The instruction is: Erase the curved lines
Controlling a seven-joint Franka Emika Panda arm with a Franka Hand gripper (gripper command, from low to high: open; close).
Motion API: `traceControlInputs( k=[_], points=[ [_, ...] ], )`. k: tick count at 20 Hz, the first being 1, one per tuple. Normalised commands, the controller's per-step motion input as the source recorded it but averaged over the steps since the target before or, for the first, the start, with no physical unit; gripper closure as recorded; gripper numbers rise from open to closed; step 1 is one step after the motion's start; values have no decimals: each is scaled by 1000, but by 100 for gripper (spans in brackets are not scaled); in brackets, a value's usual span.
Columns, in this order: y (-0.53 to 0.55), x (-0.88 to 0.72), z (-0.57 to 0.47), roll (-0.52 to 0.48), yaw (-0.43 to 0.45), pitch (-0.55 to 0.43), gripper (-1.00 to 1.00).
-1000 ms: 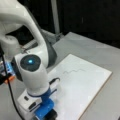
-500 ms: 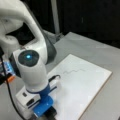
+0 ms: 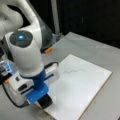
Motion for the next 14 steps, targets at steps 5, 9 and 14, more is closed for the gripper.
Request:
traceControlInputs(
  k=[5,9,14],
  points=[
    [213,-130,394,-18,-7,112,100],
    [270,-64,180,5,-140,46,100],
    [375,-81,-10,60,-249,15,100]
  ],
)
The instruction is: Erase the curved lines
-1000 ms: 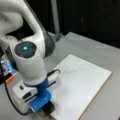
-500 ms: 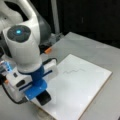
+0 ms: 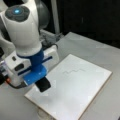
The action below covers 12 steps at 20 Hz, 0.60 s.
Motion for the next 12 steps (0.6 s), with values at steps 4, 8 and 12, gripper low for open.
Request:
traceControlInputs(
  k=[4,8,12],
  points=[
    [396,-93,-56,100,-253,-62,100],
    [388,-132,-86,86,-239,-117,100],
    [409,-196,-162,130,-234,-159,100]
  ],
)
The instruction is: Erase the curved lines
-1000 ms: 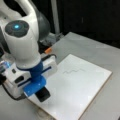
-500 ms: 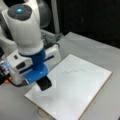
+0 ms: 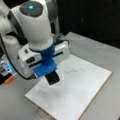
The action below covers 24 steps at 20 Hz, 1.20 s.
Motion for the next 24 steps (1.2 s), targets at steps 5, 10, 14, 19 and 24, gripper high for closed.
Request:
traceControlInputs(
  k=[5,10,14,19,24],
  points=[
    [344,-227,-232,85,-227,-203,100],
    [295,-255,-241,38,-218,-226,100],
    [335,-316,-244,20,-218,-235,100],
    [364,-375,-230,32,-208,-264,100],
    [359,-361,-165,13,-165,-286,100]
  ],
)
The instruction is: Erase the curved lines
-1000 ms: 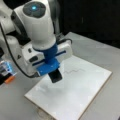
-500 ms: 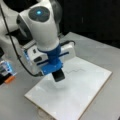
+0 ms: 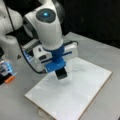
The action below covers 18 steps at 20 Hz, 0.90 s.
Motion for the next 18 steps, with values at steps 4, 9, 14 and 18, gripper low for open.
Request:
traceControlInputs(
  k=[4,9,14,18],
  points=[
    [324,-305,-112,-2,-133,-294,100],
    [292,-325,-105,21,-121,-282,100],
    [195,-336,-114,83,-87,-253,100],
    [56,-328,-163,149,-55,-248,100]
  ],
)
